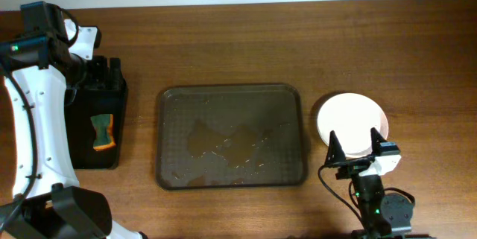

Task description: Clean dirty plates on tray and stack at the side

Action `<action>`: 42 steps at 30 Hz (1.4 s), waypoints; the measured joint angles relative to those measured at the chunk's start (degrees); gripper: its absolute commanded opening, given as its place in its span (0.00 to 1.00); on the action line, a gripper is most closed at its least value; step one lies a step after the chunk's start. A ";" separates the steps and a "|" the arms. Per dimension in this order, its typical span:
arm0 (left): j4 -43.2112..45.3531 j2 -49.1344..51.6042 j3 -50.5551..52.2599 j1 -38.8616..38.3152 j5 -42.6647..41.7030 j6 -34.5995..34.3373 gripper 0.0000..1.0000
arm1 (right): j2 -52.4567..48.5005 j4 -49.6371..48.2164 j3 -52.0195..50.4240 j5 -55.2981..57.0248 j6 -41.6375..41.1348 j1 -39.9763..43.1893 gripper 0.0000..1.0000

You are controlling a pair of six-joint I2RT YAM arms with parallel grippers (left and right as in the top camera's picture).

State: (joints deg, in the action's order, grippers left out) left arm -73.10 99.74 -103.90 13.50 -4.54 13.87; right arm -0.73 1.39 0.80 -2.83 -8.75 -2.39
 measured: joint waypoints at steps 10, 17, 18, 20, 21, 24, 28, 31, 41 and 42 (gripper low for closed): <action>0.00 0.00 0.00 0.00 0.00 0.00 1.00 | 0.04 2.56 -0.17 -0.02 -0.02 0.00 0.98; 0.00 -1.49 0.02 -0.37 0.11 0.02 0.99 | 0.04 2.56 -0.17 -0.02 0.04 0.00 0.98; 0.00 -3.08 0.09 -1.11 1.18 -0.02 1.00 | 0.04 2.56 -0.17 -0.02 0.04 0.00 0.98; 0.87 -9.84 0.31 -5.42 4.35 0.00 1.00 | 0.04 2.58 -0.17 -0.02 0.04 0.00 0.98; 6.97 -14.51 2.54 -8.20 6.03 0.00 1.00 | 0.04 2.60 -0.17 -0.02 0.02 0.00 0.98; 31.78 -35.12 21.18 -12.90 5.35 0.00 1.00 | 0.00 2.62 -0.17 -0.02 0.00 0.00 0.98; 55.34 -52.92 52.76 -12.90 1.07 -0.02 1.00 | 0.04 2.58 -0.17 -0.02 0.02 0.00 0.98; 69.51 -64.61 74.77 -12.96 -1.01 -0.09 1.00 | 0.07 2.60 -0.17 -0.02 0.00 0.00 0.98; 75.91 -96.80 102.33 -13.42 -2.16 -0.15 1.00 | 0.09 2.64 -0.17 -0.02 0.00 0.00 0.99; 73.66 -98.05 102.62 -13.99 -2.12 -0.15 1.00 | 0.09 2.67 -0.17 -0.02 0.00 0.00 0.98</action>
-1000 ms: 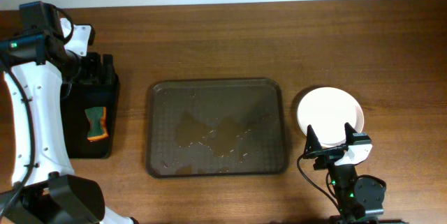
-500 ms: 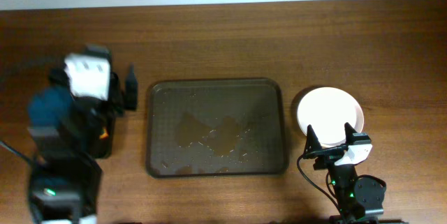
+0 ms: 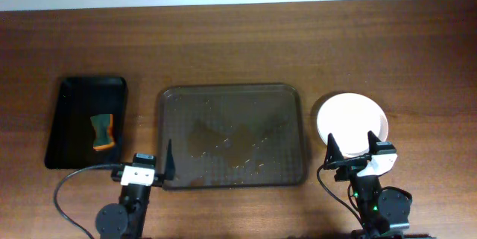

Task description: Clean dirty plates on tray and stack at the side

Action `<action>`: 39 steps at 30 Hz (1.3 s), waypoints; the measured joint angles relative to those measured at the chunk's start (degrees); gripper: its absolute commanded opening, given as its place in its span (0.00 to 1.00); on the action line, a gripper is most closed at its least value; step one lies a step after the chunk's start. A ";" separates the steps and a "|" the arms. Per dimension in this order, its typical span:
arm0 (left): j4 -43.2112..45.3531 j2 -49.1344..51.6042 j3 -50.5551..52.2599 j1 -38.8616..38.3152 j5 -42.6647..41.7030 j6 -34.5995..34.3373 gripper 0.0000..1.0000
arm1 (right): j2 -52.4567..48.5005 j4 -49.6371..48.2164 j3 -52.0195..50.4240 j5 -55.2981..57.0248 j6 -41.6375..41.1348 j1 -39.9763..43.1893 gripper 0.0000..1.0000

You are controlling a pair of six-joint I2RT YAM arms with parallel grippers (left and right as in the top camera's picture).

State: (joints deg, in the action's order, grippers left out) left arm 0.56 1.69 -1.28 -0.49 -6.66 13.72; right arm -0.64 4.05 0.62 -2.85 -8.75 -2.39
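The brown tray [image 3: 287, 97] lies mid-table, wet with puddles and droplets, and no plate rests on it. To its right, white plates [image 3: 352, 116] sit stacked on the table. My right gripper [image 3: 352, 150] stands open at the stack's near edge, holding nothing. At the table's front, by the tray's front-left corner, my left gripper [image 3: 153, 164] also looks open and holds nothing. A green and orange sponge [image 3: 102, 132] lies in the black bin [image 3: 74, 120] at the left.
Both arm bases sit at the front edge of the table, with cables trailing from them. A wide strip of bare wooden table runs behind the tray.
My left arm was stretched along the far left, its gripper over the back of the black bin. Now it is pulled back to the front edge. The whole bin and the sponge show. The right gripper is almost unmoved.
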 measured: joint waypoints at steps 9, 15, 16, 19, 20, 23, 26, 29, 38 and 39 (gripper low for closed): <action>-4.85 -0.90 0.33 -0.68 1.05 0.00 1.00 | 0.00 -0.02 0.00 0.00 0.00 0.00 0.98; -4.85 -0.90 0.33 -0.68 1.07 0.00 1.00 | 0.00 -0.02 0.00 0.00 0.02 0.00 0.98; -4.85 -0.90 0.33 -0.68 1.07 0.00 1.00 | 0.00 -0.02 0.00 0.00 0.02 0.00 0.98; -4.85 -0.90 0.33 -0.68 1.07 0.00 1.00 | 0.00 -0.02 0.00 0.00 0.02 0.00 0.99; -4.85 -0.90 0.33 -0.68 1.07 0.00 1.00 | 0.00 -0.02 0.00 0.00 0.04 0.00 0.98; -4.87 -0.90 0.33 -0.68 1.07 0.00 1.00 | 0.00 -0.02 0.00 0.00 0.00 0.00 0.98; -4.85 -0.90 0.33 -0.68 1.07 0.00 1.00 | 0.00 -0.02 0.00 0.00 0.00 0.00 0.98; -4.87 -0.90 0.33 -0.68 1.07 0.00 1.00 | 0.00 -0.02 0.00 0.00 0.02 0.00 0.98; -4.85 -0.90 0.33 -0.68 1.07 0.00 1.00 | 0.00 -0.02 0.00 0.00 0.00 0.00 0.98; -4.85 -0.90 0.33 -0.68 1.07 0.00 1.00 | 0.00 -0.02 0.00 0.00 -0.04 0.00 0.98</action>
